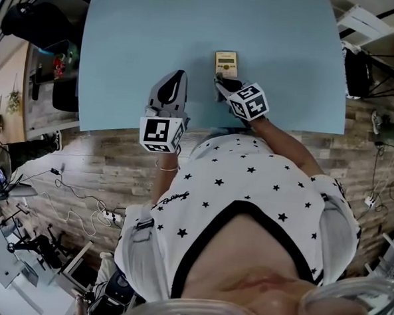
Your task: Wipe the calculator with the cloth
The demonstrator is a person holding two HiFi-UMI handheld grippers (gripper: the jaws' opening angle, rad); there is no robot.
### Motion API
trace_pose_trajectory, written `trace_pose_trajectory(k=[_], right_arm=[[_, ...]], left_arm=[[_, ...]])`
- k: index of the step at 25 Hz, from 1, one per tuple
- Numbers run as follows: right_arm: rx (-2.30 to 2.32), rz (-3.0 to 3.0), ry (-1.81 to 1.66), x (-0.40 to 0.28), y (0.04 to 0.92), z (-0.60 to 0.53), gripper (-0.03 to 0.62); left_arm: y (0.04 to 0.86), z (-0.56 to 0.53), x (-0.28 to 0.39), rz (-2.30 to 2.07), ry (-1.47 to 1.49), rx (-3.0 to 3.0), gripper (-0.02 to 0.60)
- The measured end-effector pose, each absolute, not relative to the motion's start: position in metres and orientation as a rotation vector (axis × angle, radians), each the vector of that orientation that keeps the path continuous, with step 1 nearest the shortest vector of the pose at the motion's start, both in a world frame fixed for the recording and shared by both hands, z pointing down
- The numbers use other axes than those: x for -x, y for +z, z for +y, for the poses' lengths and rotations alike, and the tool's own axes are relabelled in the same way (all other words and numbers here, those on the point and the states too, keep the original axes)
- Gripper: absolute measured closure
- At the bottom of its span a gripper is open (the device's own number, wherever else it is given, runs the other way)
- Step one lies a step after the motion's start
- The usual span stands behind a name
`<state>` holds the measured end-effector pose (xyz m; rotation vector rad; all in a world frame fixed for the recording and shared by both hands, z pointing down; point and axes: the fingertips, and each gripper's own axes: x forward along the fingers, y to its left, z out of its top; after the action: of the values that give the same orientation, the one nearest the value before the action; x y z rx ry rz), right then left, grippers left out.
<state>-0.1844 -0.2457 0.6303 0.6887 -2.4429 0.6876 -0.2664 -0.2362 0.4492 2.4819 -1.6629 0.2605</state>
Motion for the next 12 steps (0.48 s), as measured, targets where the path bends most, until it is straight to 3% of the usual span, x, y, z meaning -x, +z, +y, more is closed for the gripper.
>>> trace_pose_trajectory(k=[12], right_arm=[[-0.781,-2.421,0.686,0.153,0.631,-0.249,0.546]], left_arm=[[0.448,-0.229,0.248,-1.635,0.260,-2.509,0.551]])
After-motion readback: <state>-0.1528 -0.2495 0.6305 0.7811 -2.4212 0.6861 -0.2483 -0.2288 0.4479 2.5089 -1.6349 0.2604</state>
